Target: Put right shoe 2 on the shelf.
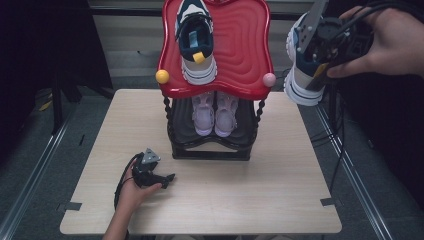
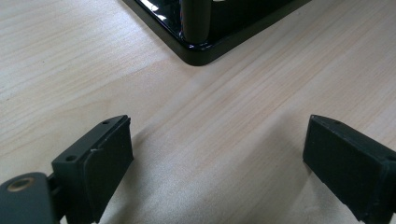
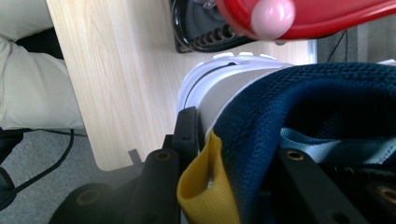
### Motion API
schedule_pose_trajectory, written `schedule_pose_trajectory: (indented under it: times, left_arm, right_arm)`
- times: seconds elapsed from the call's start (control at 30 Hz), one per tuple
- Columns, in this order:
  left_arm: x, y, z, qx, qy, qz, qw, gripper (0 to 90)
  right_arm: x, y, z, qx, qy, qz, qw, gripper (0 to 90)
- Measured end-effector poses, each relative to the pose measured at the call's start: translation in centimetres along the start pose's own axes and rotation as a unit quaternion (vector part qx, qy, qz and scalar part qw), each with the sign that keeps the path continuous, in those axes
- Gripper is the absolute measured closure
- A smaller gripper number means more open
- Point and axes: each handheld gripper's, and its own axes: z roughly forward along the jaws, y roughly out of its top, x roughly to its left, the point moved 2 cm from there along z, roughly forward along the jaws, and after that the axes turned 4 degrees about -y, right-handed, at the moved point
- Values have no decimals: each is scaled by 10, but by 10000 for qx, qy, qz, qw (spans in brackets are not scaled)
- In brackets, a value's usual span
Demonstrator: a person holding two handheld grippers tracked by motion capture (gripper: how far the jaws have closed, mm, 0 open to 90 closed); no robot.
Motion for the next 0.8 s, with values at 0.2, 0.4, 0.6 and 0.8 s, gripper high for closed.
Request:
schedule_pose_trajectory:
  times: [0.2,0.4,0.6,0.8]
  left_arm:
    - [0,0,0,-3,5,-2,10000,77]
    - [0,0,0,-3,4,-1,10000,77]
    - [0,0,0,-3,3,-1,10000,77]
    - [0,0,0,-3,2,-1,10000,76]
  right_arm:
    - [-6,16,-16,-43,-301,-94,9995,709]
    - [-11,42,-20,-173,-588,-249,9978,713]
    - [-16,70,-14,-227,-826,-418,9954,715]
    - [-20,91,2,-171,-946,-616,9935,714]
